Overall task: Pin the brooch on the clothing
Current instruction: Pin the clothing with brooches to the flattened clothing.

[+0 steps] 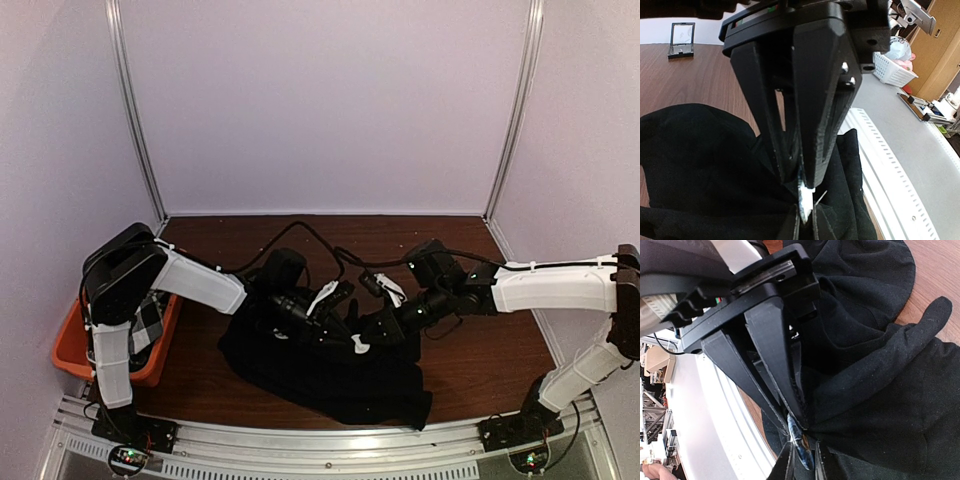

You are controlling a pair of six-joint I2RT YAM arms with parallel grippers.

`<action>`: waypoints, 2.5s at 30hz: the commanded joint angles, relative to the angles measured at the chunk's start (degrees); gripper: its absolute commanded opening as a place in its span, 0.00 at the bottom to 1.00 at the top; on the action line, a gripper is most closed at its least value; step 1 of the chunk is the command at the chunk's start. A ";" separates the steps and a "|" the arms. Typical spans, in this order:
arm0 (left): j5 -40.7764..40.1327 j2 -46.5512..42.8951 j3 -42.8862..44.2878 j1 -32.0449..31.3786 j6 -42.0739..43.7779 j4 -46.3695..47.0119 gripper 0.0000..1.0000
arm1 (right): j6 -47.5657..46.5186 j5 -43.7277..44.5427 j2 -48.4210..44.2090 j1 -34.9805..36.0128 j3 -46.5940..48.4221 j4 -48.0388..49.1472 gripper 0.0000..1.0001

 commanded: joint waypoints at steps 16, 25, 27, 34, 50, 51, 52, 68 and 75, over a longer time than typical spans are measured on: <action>1.44 0.71 -0.59 0.03 -1.17 3.87 0.00 | -0.51 2.06 0.63 0.04 -1.51 -0.73 0.00; 1.28 0.64 -0.95 0.03 -0.90 3.71 0.23 | -0.24 1.58 1.10 0.04 -1.16 -1.21 0.00; 1.26 0.64 -0.74 0.06 -0.18 2.85 0.28 | -0.45 1.42 1.13 -0.04 -0.96 -1.77 0.00; 1.35 0.54 -0.45 0.04 1.43 0.93 0.38 | 0.73 -0.56 1.36 -0.47 -0.85 -0.81 0.00; 0.07 1.05 -0.79 -0.67 0.41 2.81 0.33 | 4.52 -4.81 2.68 -0.66 -1.41 4.15 0.00; 0.09 1.06 -0.92 -0.67 0.28 3.11 0.32 | 4.57 -4.79 2.73 -0.71 -1.46 4.26 0.00; 0.08 1.11 -1.07 -0.63 0.12 3.45 0.30 | 4.61 -4.81 2.77 -0.64 -1.53 4.32 0.00; 0.87 1.09 -1.83 -0.76 0.96 3.64 0.36 | 4.73 -8.16 4.50 -1.35 -2.02 5.52 0.00; 1.20 0.99 -1.92 -0.68 1.58 3.17 0.33 | 4.30 -9.70 3.70 -2.26 -2.34 5.80 0.00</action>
